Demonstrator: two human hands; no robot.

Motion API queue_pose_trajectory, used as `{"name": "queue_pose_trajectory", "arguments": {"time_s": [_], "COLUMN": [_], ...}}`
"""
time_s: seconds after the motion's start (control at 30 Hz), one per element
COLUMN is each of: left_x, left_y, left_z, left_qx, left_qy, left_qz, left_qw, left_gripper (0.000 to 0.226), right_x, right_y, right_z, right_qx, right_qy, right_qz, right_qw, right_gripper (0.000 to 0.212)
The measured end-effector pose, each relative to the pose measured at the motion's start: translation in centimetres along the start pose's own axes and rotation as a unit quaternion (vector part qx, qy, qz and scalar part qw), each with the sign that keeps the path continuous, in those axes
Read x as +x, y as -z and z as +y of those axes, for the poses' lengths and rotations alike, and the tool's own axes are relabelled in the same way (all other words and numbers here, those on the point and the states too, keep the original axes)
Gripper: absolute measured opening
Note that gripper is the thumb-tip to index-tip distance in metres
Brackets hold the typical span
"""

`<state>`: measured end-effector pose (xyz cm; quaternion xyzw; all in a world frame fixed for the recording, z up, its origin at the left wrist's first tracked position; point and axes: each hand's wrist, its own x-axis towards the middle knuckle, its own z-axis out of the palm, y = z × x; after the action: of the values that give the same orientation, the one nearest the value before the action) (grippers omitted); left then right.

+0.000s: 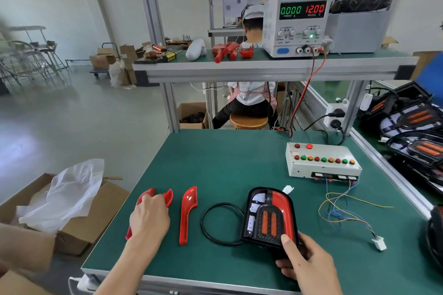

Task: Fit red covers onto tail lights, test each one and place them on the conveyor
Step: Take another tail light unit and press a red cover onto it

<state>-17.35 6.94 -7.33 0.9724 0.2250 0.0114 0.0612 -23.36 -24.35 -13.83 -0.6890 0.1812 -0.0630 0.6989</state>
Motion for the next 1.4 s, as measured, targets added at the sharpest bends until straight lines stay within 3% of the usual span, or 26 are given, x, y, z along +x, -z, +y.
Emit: {"name": "queue_pose_trajectory", "arguments": {"time_s": [0.1, 0.2, 0.3, 0.47, 0.53, 0.63, 0.73, 0.9, 1.0, 1.13, 1.4], "left_x": [0.0, -0.2, -0.8, -1.2, -1.1, -1.4, -2.1, -2.5, -2.7, -2.8, -3.9], "left_y": [0.3, 1.5, 3.6, 5.8, 5.4, 3.7, 1.0, -1.9, -2.5, -2.7, -2.5], "left_z": [0.2, 0.7, 2.5, 6.3, 7.8, 10.4, 12.4, 13.5, 13.4, 13.8, 15.5], "left_qx": [-0.025, -0.084, -0.168, -0.249, -0.308, -0.465, -0.511, -0.519, -0.485, -0.400, -0.320], "left_qy": [0.001, -0.006, -0.046, -0.111, -0.136, -0.151, -0.135, -0.110, -0.126, -0.157, -0.196], "left_qz": [0.019, 0.091, 0.161, 0.195, 0.167, 0.068, -0.015, -0.100, -0.128, -0.068, 0.013], "left_qw": [1.000, 0.992, 0.971, 0.942, 0.927, 0.869, 0.849, 0.842, 0.856, 0.901, 0.927], "left_gripper": [0.012, 0.017, 0.022, 0.021, 0.020, 0.018, 0.024, 0.035, 0.037, 0.032, 0.043], "right_x": [0.1, 0.2, 0.2, 0.1, 0.0, -0.1, -0.1, 0.1, 0.1, -0.3, -0.9], "right_y": [0.0, 0.0, 0.1, 0.2, 0.2, 0.2, 0.3, 0.3, 0.3, 0.2, 0.1], "right_z": [0.1, 0.0, -0.1, -0.3, -0.4, -0.4, -0.3, 0.0, 0.0, -0.4, -1.2], "right_qx": [-0.004, -0.008, -0.017, -0.010, -0.012, -0.014, -0.014, -0.021, -0.023, -0.024, -0.028], "right_qy": [0.008, 0.011, 0.008, 0.001, 0.001, 0.003, 0.006, 0.009, 0.011, 0.014, 0.005], "right_qz": [-0.004, -0.005, -0.012, -0.018, -0.023, -0.019, -0.022, -0.027, -0.028, -0.027, -0.028], "right_qw": [1.000, 1.000, 1.000, 1.000, 1.000, 1.000, 1.000, 0.999, 0.999, 0.999, 0.999], "right_gripper": [0.017, 0.019, 0.021, 0.024, 0.024, 0.024, 0.029, 0.032, 0.030, 0.027, 0.029]}}
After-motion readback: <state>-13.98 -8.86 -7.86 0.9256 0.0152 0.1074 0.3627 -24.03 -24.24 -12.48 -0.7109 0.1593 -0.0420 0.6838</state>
